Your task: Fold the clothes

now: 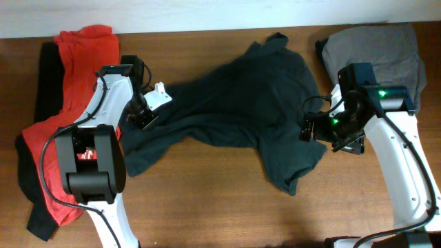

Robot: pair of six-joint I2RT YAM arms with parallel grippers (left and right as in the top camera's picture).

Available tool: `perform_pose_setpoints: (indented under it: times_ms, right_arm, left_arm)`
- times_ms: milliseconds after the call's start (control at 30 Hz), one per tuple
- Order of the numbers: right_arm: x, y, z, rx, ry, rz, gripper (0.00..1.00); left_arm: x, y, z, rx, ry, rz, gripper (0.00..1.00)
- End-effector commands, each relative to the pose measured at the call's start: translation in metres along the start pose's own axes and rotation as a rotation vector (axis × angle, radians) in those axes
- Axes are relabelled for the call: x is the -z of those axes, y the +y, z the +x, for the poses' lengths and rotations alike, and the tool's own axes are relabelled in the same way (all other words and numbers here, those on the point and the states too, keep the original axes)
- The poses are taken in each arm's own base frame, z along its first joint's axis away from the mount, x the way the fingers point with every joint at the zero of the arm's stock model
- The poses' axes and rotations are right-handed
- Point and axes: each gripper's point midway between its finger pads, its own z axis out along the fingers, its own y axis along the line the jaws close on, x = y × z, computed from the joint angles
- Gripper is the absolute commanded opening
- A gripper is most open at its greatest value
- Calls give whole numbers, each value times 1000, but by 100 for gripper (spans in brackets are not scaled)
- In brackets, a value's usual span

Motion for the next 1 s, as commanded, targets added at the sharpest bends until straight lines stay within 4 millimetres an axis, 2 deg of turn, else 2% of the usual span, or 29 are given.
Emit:
perform_pose_setpoints:
  times_ms: [0, 100, 267, 333, 433, 567, 767, 967]
  right_arm:
    - [2, -2, 2, 2, -7, 11, 99]
    - [2, -2, 1, 3, -8, 10, 99]
    - [2, -2, 1, 3, -11, 10, 99]
    - [2, -2, -1, 4, -18, 8, 99]
    - [2, -1, -3, 5, -25, 6, 99]
    - [2, -1, -4, 6, -32, 4, 99]
    - [2, -1, -5, 25, -33, 5, 99]
    - [2, -1, -5, 26, -35, 4, 99]
  left_arm:
    - [-6, 0, 2, 12, 14, 9, 0]
    - [11, 5, -5, 95, -7, -10, 0]
    - [65, 0, -16, 241, -19, -18, 0]
    - [96, -11, -21, 352, -21, -15, 0]
    - [113, -36, -29, 374, -36, 62, 0]
    - [117, -75, -36, 378, -14, 196, 0]
    - [115, -102, -46, 541, 39, 206, 1]
    - [108, -138, -48, 525, 91, 250, 1]
